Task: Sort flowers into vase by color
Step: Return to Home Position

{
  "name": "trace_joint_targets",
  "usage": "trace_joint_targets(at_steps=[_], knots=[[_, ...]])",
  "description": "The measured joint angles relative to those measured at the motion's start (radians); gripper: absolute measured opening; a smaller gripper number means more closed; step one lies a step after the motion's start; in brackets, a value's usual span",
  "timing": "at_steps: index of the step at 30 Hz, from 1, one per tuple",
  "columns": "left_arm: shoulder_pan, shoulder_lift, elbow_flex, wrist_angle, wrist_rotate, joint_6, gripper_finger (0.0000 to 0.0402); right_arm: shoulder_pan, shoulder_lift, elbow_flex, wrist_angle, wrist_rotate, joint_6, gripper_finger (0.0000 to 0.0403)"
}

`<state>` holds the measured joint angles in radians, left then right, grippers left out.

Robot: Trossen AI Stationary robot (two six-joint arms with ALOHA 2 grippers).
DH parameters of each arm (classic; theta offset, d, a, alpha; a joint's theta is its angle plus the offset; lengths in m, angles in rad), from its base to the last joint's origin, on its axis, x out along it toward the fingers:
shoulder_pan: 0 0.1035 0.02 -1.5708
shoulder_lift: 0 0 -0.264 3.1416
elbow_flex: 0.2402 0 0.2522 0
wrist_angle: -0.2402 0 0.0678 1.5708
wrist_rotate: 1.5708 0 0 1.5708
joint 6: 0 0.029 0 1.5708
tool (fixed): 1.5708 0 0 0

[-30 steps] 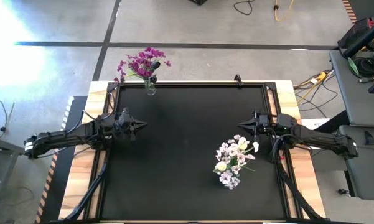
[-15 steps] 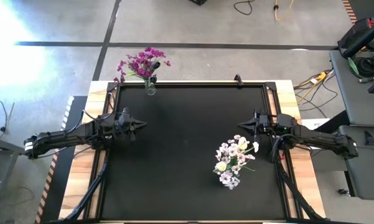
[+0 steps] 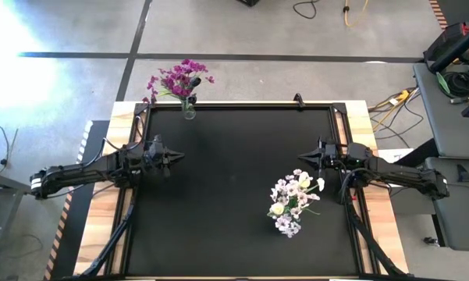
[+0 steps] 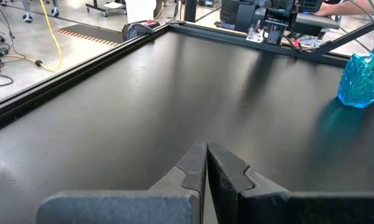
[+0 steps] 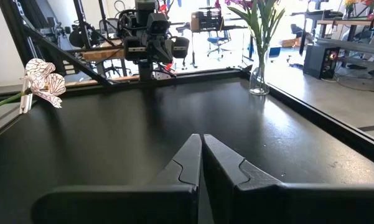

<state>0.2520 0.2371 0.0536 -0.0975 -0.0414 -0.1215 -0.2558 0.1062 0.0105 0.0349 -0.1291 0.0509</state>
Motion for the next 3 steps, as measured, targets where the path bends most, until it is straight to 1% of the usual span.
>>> trace_joint_targets(at_steps=[3], knots=[[0.0,0.0,0.0,0.0,0.0,0.0,0.0,0.0,0.0,0.0,0.0,0.0,0.0,0.0009]])
